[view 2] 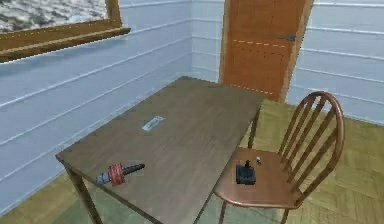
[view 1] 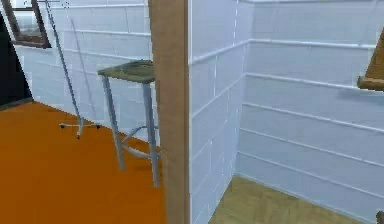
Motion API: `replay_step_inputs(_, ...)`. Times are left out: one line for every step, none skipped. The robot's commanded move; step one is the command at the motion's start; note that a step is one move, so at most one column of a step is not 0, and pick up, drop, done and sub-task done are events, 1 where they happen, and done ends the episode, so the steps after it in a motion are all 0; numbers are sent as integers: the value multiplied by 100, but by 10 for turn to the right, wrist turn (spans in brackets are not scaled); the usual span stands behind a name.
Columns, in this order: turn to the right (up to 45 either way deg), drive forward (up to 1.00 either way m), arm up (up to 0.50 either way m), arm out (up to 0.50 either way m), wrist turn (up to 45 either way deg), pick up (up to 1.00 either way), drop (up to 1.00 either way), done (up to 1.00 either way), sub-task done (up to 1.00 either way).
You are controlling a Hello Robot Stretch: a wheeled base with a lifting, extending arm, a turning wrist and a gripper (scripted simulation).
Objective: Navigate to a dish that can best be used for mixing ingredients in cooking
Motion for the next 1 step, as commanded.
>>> replay_step_inputs(-450, 0, 0, 0, 0, 0, 0, 0, 0)
